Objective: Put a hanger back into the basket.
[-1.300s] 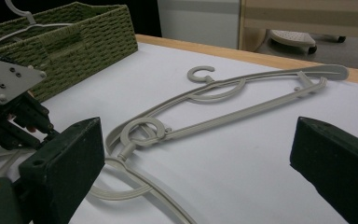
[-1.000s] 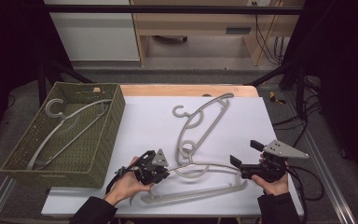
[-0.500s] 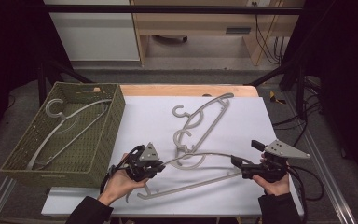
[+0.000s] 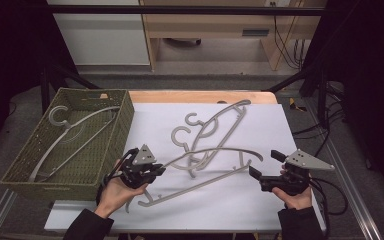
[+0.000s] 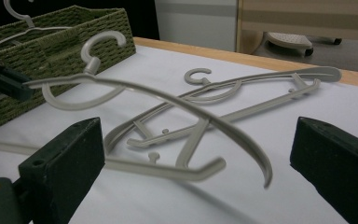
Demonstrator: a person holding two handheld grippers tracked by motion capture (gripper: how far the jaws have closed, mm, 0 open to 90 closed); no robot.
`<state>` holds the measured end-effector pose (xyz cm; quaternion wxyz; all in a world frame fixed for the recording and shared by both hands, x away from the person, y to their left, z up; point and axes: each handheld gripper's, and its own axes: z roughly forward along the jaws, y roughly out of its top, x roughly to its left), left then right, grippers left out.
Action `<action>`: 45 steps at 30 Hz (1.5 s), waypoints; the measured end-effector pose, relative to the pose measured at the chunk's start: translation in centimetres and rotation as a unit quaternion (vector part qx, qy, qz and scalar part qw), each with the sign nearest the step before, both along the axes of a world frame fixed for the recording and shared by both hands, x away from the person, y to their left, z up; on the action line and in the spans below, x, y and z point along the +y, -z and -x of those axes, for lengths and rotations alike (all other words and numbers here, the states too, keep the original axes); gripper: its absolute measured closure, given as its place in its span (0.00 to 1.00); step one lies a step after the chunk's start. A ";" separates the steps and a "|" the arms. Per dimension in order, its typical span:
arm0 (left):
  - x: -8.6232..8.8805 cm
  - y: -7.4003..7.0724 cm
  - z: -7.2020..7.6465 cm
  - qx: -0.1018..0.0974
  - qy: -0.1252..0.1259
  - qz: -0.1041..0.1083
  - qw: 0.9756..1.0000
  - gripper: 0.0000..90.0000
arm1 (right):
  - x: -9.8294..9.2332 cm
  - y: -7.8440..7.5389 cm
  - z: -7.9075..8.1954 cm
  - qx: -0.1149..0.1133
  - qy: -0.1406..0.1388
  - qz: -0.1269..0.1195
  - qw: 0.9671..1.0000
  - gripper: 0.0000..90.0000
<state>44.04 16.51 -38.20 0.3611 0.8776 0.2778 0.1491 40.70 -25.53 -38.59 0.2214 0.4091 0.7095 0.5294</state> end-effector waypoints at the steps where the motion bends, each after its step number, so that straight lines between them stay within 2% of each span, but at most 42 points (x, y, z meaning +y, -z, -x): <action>1: 0.3 -0.2 0.0 -0.001 -0.003 0.003 1.000 0.91 | 0.0 0.0 0.0 0.000 0.000 0.000 1.000 0.04; 8: 1.9 -1.6 0.1 -0.014 -0.028 0.015 0.999 0.91 | -0.1 0.1 0.0 0.001 0.002 0.000 1.000 0.03; 18: 3.9 -3.2 0.3 -0.037 -0.052 0.021 0.998 0.91 | -0.2 0.2 -0.1 0.003 0.002 -0.002 1.000 0.03; 31: 6.5 -5.2 0.5 -0.059 -0.080 0.045 0.994 0.91 | -0.2 0.3 -0.2 0.005 0.003 0.002 1.000 0.03; 39: 8.0 -5.9 0.0 -0.074 -0.092 0.027 0.993 0.91 | -0.1 0.4 -0.3 0.006 0.003 0.003 1.000 0.03; 45: 10.1 -6.9 -0.6 -0.082 -0.113 0.029 0.990 0.91 | -0.2 0.4 -0.3 0.008 0.008 0.001 1.000 0.03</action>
